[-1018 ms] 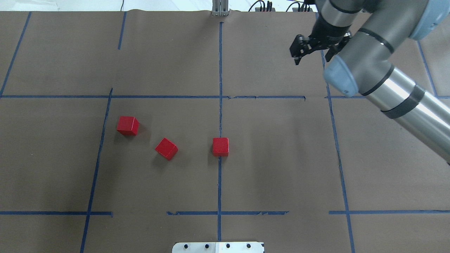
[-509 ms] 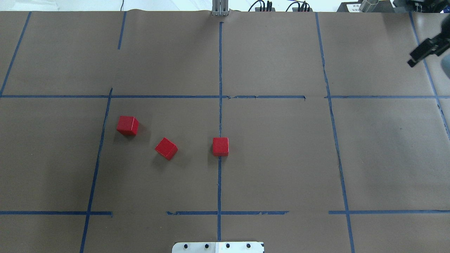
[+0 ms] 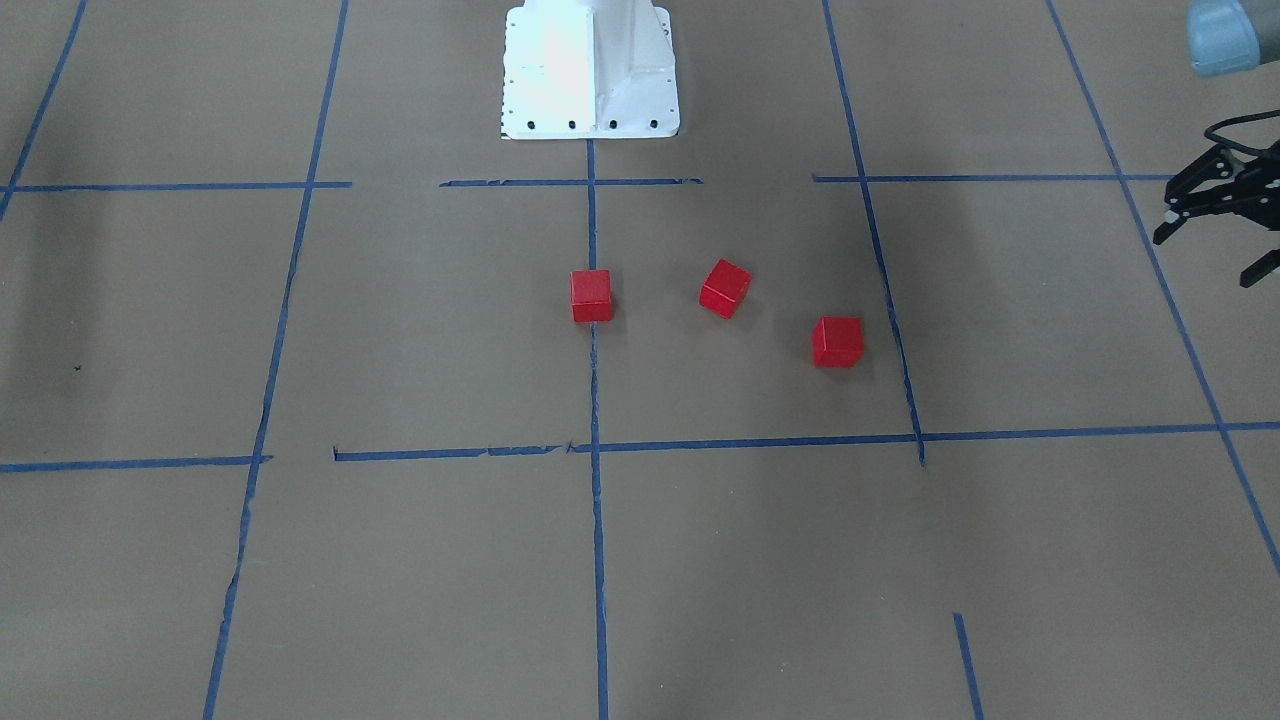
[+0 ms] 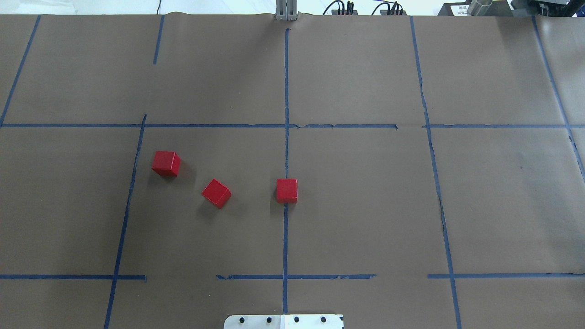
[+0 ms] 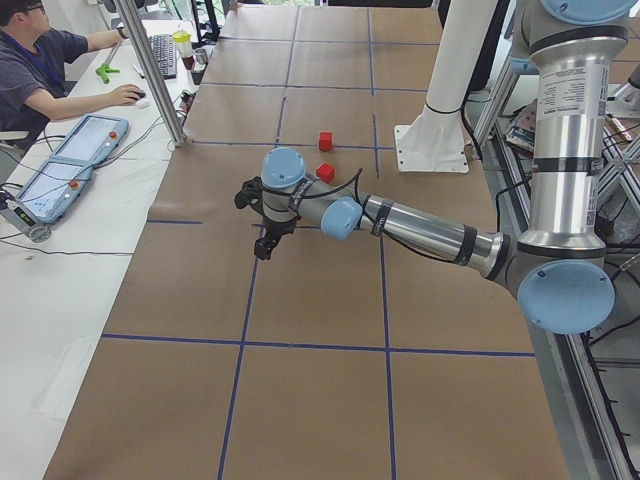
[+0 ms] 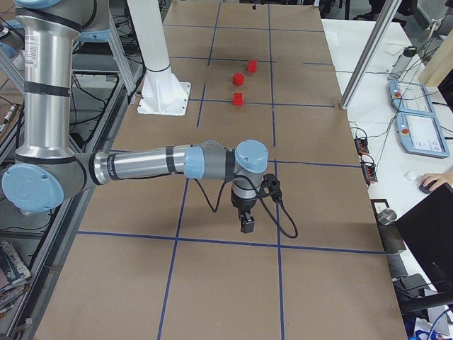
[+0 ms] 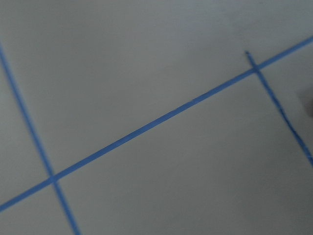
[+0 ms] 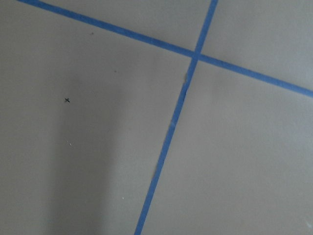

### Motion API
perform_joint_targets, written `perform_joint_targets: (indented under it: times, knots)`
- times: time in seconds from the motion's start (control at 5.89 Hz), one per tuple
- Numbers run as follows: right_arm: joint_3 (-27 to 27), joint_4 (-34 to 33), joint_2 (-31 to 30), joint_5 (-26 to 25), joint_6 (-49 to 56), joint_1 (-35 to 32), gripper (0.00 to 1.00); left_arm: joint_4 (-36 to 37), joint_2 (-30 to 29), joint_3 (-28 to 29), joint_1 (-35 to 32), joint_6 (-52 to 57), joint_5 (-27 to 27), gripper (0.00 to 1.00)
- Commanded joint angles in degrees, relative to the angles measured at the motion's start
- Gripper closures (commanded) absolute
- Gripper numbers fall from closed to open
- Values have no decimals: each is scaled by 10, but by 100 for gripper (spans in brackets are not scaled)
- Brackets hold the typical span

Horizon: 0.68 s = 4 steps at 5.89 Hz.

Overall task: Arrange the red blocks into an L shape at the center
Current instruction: 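Move the left gripper to the red cube nearer the center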

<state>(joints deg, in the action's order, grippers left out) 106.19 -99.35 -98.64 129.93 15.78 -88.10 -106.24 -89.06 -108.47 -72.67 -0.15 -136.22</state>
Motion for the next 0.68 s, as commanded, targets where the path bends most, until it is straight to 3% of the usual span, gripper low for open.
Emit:
perform_joint_targets:
  times: [0.0,0.17,0.51]
  knots:
    - [9,2,-29,1,-20,-11,1,-13,-64,-16,92,-102,9,0]
    - [8,2,-29,1,-21,-11,1,-14,-129,-17,158,-174,34,0]
    - [6,2,-29,1,-21,-11,1,-1,-189,-17,320,-367,171,0]
